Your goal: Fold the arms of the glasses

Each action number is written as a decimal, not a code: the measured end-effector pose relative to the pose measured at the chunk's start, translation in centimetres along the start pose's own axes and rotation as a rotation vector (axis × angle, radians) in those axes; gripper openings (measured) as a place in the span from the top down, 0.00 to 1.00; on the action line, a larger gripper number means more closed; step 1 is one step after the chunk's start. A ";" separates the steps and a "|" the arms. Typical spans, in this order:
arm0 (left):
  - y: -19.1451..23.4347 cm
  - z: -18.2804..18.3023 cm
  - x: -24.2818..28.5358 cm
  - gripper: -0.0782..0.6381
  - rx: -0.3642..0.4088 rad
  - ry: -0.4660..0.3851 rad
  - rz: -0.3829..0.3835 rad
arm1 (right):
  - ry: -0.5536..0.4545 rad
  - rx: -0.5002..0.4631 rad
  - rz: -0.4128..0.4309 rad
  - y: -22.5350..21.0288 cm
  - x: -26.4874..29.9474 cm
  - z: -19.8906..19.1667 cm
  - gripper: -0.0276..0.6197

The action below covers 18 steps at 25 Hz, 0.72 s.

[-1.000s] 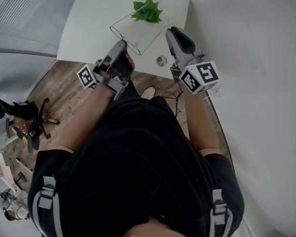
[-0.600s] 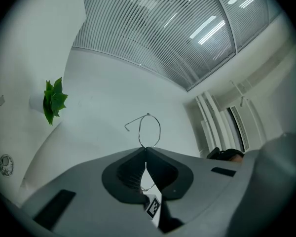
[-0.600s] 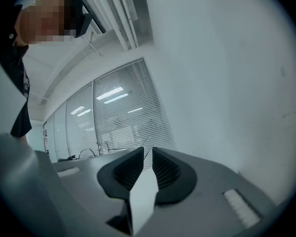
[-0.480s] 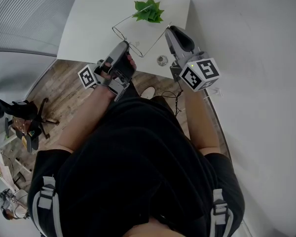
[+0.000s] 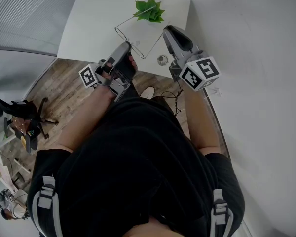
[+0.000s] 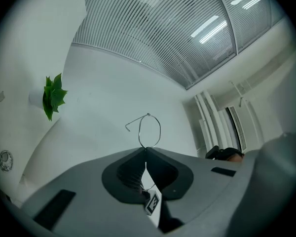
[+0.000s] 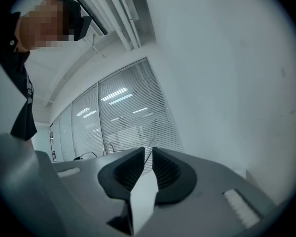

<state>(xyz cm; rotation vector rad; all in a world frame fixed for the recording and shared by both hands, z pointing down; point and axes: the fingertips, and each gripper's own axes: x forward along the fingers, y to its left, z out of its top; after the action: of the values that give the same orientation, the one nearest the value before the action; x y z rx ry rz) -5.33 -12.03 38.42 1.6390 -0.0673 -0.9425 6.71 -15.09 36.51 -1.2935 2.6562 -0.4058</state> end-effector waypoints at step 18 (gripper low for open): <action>0.5 -1.3 -0.2 0.87 -0.015 0.032 0.002 | 0.021 -0.005 0.099 2.4 1.6 -0.6 0.91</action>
<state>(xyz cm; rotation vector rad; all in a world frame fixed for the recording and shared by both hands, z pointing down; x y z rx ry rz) -4.49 -11.01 38.93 1.6399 -0.0401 -0.9127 3.83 -14.85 36.28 -1.1594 2.7263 -0.4008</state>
